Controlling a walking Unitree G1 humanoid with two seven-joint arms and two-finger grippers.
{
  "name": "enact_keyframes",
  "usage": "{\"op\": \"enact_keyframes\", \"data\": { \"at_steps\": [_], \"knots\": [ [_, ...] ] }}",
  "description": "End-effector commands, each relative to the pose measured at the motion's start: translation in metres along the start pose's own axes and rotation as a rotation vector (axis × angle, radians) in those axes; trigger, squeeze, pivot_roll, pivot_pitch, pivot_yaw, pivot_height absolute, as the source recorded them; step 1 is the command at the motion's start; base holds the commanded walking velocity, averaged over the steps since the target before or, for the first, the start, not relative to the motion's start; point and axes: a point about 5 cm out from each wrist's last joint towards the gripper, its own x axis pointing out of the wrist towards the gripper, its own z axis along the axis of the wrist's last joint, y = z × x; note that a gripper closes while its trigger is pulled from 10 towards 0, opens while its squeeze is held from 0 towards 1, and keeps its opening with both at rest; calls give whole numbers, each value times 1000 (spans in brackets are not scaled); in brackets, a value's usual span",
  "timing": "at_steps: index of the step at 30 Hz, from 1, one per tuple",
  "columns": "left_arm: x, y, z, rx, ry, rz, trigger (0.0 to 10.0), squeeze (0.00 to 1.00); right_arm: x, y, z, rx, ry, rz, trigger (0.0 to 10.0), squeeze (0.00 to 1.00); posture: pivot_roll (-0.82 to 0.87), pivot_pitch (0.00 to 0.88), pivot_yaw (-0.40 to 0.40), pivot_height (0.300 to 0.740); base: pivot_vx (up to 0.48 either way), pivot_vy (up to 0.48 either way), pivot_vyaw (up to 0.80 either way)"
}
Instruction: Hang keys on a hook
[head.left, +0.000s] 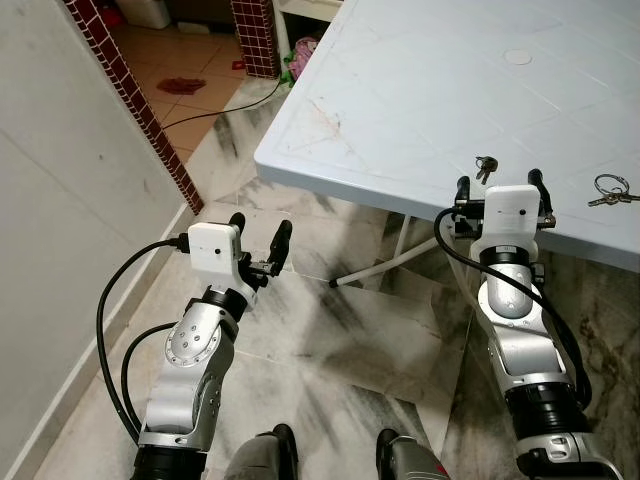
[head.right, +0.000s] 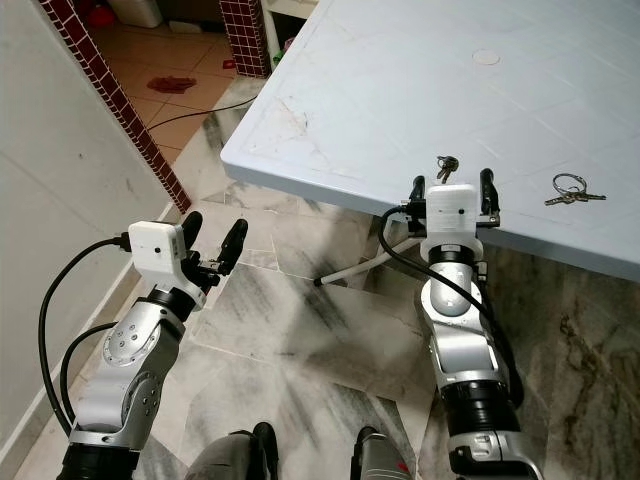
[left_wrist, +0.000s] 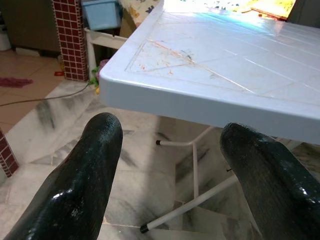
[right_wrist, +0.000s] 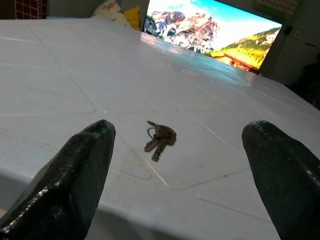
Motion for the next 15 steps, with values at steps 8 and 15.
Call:
{"op": "enact_keyframes", "data": {
  "at_steps": [8,15],
  "knots": [
    [-7,-2,-4,-15,7,-17,10000,0,-7,0,2,-3,14,3,10000,1000,16,184,51,740,270,0,0],
    [-5,-2,-4,-15,5,-12,10000,0,-9,1,1,-6,30,15,10000,1000,15,182,47,740,279,0,0]
  ]
}}
